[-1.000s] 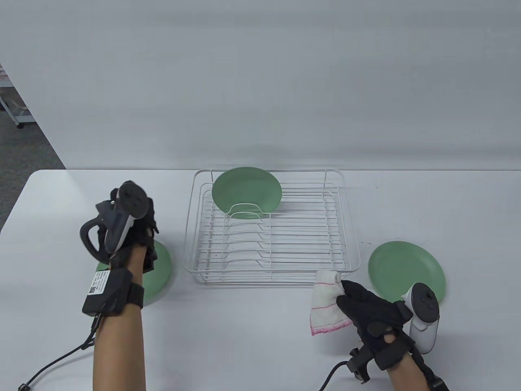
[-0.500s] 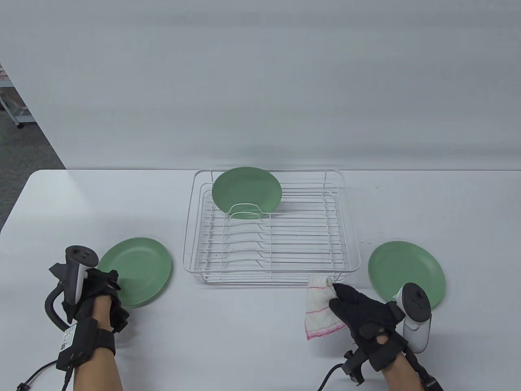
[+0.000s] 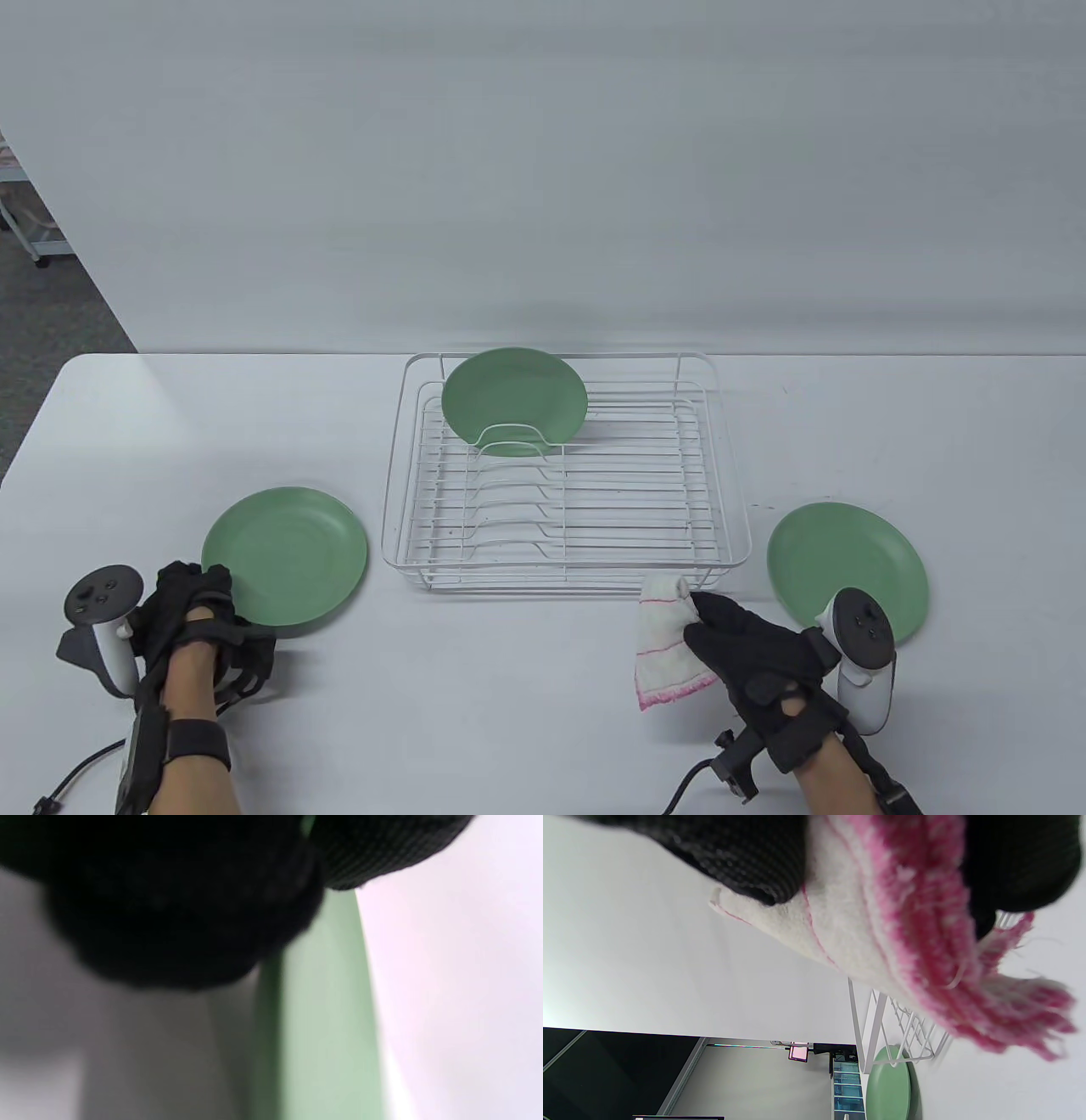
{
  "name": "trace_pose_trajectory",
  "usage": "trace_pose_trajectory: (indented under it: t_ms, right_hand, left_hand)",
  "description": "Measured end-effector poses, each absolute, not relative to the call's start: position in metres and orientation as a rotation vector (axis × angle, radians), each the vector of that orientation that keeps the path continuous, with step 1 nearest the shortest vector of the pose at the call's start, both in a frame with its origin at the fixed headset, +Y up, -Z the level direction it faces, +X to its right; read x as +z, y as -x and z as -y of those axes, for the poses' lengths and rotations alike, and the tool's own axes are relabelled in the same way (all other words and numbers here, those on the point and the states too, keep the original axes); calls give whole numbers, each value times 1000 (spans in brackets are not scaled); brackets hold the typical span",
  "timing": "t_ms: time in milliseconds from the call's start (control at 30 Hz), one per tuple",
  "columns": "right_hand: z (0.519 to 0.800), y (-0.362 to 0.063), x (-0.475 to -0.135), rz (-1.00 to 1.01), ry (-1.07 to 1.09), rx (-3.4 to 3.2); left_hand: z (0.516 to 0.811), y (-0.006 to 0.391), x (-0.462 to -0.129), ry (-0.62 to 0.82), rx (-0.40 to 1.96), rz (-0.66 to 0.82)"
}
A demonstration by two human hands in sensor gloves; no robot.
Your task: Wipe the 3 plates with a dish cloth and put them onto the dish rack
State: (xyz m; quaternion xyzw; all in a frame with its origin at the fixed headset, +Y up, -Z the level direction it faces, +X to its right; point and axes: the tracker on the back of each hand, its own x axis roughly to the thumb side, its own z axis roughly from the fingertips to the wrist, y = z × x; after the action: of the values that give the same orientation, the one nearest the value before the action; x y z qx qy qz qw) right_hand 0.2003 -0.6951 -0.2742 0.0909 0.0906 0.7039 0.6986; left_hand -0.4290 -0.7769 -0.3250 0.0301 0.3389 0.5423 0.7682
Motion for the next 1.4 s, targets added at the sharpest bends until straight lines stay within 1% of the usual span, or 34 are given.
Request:
trace_pose_trajectory:
  t_ms: [100,133,200,300,333,433,467,533,633,733,833,1000,1067,1200,1400]
  right_hand:
    - [696,-200,-273,-205,-202,1570]
    - [696,-200,-274,-204,-202,1569]
    - [696,-200,-274,-204,-202,1568]
    - [697,-200,-274,-204,-198,1563]
    - [697,-200,-274,-204,-197,1561]
    - [696,-200,-274,-204,-195,1559]
    - [697,-200,-274,-203,-192,1558]
    - [697,-201,-274,-202,-185,1554]
    - [700,-203,-275,-196,-165,1552]
    - [703,-207,-276,-191,-140,1550]
    - [705,-210,-276,-189,-121,1539]
    - [708,-215,-277,-178,-88,1526]
    - [708,-214,-278,-177,-83,1523]
    - [699,-210,-279,-141,-68,1510]
    - [681,-191,-297,-78,-24,1573]
  left_hand:
    - [782,424,-326,-117,1376,-613]
    - [779,423,-325,-132,1392,-601]
    - [765,419,-326,-195,1347,-547]
    - [733,411,-326,-296,1389,-408]
    - [718,405,-326,-337,1394,-346]
    - [684,385,-324,-409,1417,-223]
    - [670,372,-324,-418,1438,-166]
    - [650,349,-324,-411,1458,-76]
    - [630,308,-322,-386,1493,14]
    - [626,269,-320,-335,1507,64]
    - [633,240,-316,-298,1478,78]
    - [665,195,-302,-201,1408,115]
    - [671,181,-296,-142,1372,141]
    - [674,154,-280,-142,1263,178]
    - [673,126,-263,-137,1203,291]
